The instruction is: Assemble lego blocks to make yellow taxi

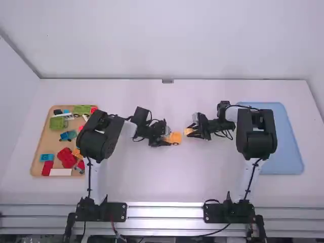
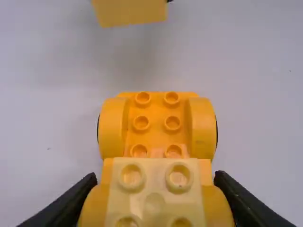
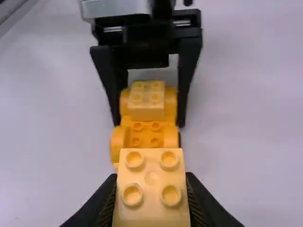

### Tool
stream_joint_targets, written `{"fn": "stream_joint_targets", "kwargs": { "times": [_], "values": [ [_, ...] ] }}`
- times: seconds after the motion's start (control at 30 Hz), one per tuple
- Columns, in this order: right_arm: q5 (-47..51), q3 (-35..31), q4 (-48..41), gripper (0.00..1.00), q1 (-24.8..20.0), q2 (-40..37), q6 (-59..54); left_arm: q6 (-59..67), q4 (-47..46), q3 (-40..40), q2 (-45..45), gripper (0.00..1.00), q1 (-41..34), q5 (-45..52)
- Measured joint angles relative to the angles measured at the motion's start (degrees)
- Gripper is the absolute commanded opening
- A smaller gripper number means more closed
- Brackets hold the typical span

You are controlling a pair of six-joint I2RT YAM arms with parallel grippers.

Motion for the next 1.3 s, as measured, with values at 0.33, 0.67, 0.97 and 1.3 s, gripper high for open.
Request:
{"fn": "stream_joint_targets", "kwargs": {
  "times": [0.33, 0.67, 0.97, 1.3],
  "values": [
    [2.7, 0.0, 1.4, 0.19, 2.5, -5.2, 6.2, -2.5, 1.7, 0.0, 0.0, 0.38, -0.1, -1.7],
    [11.9, -4.7, 16.9, 0.16, 8.3, -15.2, 19.0, -5.4, 7.3, -1.4, 0.0, 0.38, -0.1, -2.9],
    [11.0, -15.5, 26.5, 0.19, 8.4, -15.9, 23.5, -6.1, 8.8, -2.5, 0.0, 0.37, -0.1, -1.9],
    [9.4, -18.4, 32.3, 0.15, 8.4, -14.7, 27.2, -5.4, 6.7, -2.7, 0.0, 0.34, -0.1, 0.0]
  ]
}}
